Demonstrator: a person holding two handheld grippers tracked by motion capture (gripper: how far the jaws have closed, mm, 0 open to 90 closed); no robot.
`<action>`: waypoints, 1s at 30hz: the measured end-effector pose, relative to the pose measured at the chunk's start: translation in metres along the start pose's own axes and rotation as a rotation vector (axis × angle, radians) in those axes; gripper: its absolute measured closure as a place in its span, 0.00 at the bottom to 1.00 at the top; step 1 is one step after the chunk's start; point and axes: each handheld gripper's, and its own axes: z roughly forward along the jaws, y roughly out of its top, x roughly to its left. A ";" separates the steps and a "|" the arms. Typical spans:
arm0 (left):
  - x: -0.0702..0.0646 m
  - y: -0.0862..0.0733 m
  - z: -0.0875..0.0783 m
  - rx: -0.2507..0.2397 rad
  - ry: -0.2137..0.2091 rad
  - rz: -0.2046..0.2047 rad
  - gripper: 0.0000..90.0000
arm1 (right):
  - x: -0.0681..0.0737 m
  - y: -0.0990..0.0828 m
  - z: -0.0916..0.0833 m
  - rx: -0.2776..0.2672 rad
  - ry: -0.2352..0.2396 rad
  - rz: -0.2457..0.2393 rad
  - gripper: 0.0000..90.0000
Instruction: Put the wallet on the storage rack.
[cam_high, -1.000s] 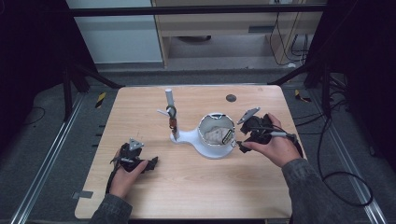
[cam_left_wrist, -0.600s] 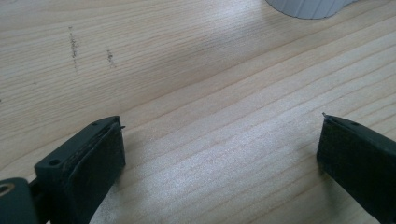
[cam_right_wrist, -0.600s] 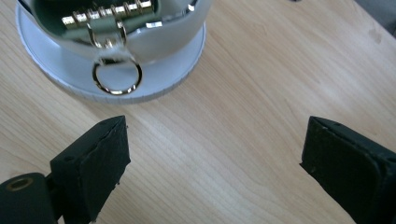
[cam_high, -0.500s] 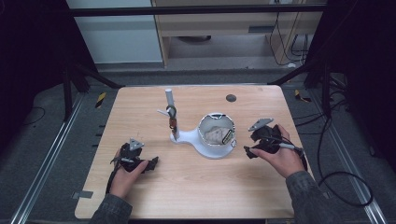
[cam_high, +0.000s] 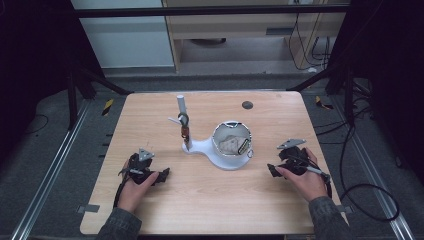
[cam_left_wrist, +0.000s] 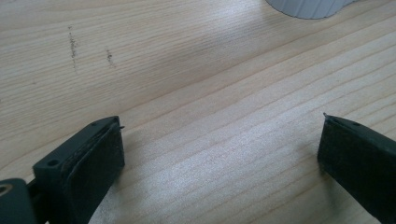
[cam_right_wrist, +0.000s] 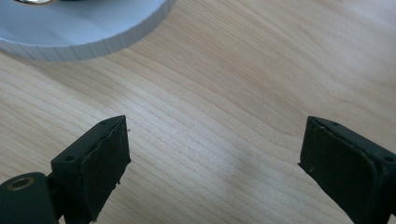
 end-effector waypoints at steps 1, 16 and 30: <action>0.000 0.000 0.000 -0.002 0.000 -0.003 0.00 | -0.002 -0.003 0.003 0.001 0.002 0.013 0.09; 0.000 0.000 0.000 -0.002 0.000 -0.004 0.00 | -0.007 -0.020 0.026 -0.035 0.023 0.145 0.06; 0.000 0.001 0.001 0.002 -0.006 -0.001 0.00 | -0.003 -0.026 0.032 -0.117 -0.017 0.189 0.00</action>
